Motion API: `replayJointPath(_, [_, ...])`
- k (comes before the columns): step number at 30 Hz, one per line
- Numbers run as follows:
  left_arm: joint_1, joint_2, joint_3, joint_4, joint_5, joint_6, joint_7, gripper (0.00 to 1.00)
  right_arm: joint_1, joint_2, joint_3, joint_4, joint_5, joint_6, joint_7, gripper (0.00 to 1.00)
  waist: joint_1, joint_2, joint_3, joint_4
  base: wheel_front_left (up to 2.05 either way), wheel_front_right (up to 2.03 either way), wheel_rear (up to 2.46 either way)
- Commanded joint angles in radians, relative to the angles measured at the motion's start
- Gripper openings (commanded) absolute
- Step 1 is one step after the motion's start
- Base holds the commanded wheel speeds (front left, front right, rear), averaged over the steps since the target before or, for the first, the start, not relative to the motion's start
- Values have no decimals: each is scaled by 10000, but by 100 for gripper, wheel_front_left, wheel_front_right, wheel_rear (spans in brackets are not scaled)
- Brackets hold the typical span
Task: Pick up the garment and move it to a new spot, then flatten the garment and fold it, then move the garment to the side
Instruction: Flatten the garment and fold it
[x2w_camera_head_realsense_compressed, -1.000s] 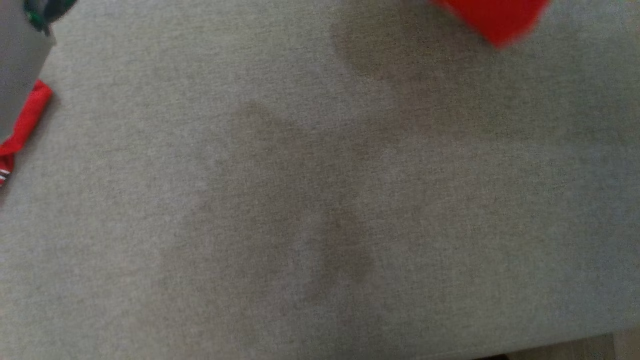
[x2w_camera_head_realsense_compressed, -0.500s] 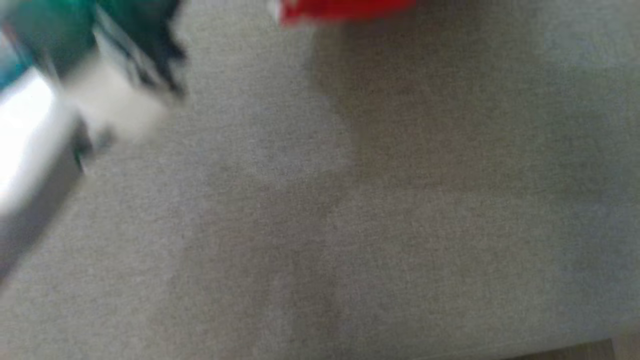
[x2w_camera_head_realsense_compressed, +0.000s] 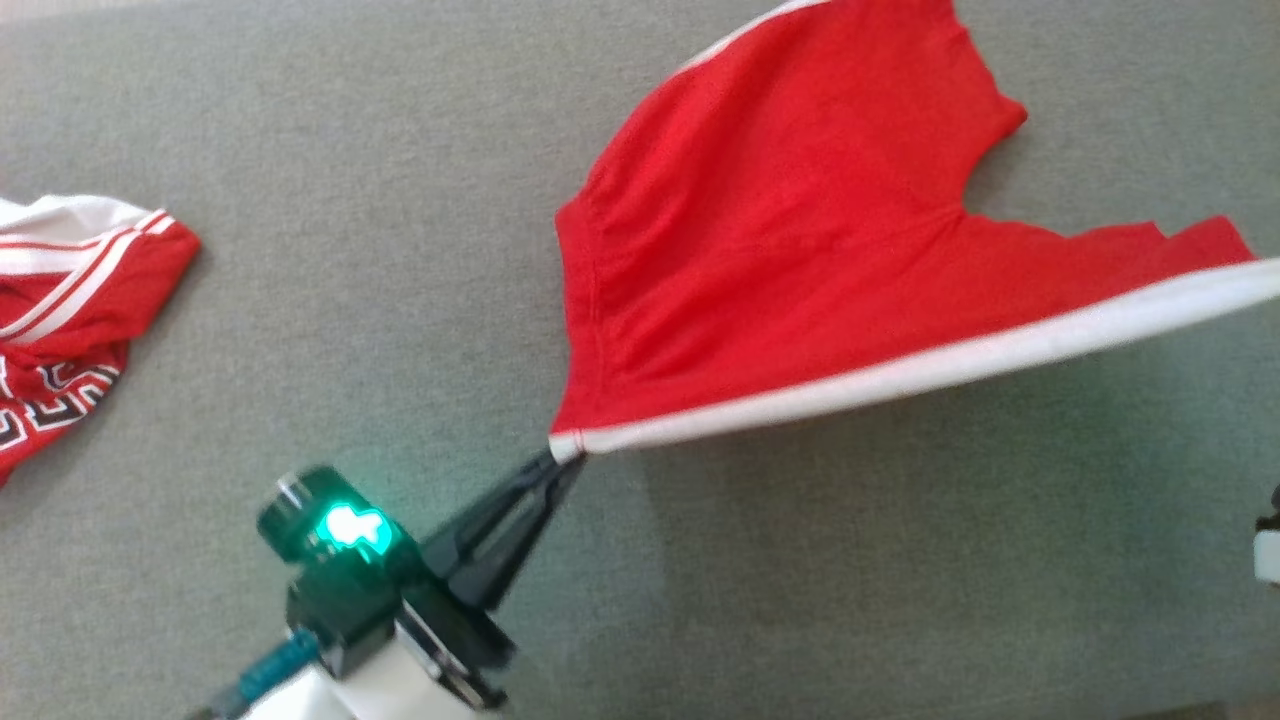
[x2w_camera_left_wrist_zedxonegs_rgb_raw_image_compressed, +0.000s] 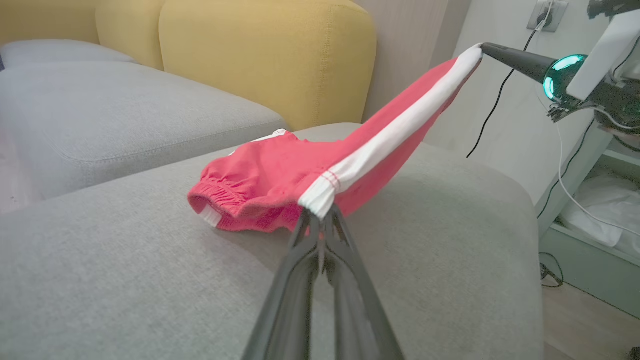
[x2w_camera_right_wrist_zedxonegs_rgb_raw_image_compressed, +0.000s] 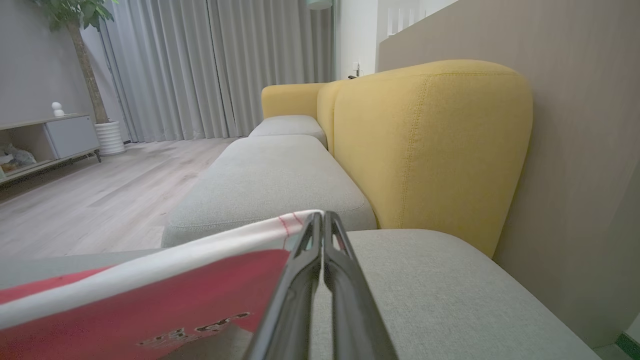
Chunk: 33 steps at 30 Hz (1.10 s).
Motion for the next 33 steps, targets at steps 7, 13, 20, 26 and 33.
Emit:
replayJointPath(7, [30, -127, 575, -446, -197, -11, -43, 0, -222, -216, -2, 97, -15, -9, -134, 0, 2, 0, -9, 22, 0, 0, 0])
replayJointPath(13, [-970, -516, 1030, 42, -442, -351, 38, 0, -1734, -617, 242, 1140, -577, -9, 342, 0, 2, 0, 304, 204, 0, 0, 0])
replayJointPath(20, [-2665, -1108, 1474, 1372, -785, -622, 681, 0, -4015, -1081, 995, 2612, -1127, -9, 819, 0, 2, 0, 1028, 577, 0, 0, 0])
replayJointPath(26, [-4049, -1648, 1650, 2683, -884, -924, 1020, 0, -6099, -1583, 1654, 4402, -1334, -9, 948, 0, 2, 0, 1700, 972, 0, 0, 0])
replayJointPath(33, [-4909, -2309, 1561, 4259, -1227, -1343, 1320, 0, -8407, -1962, 2932, 7041, -1480, -9, 880, 0, 2, 0, 2165, 1429, 0, 0, 0])
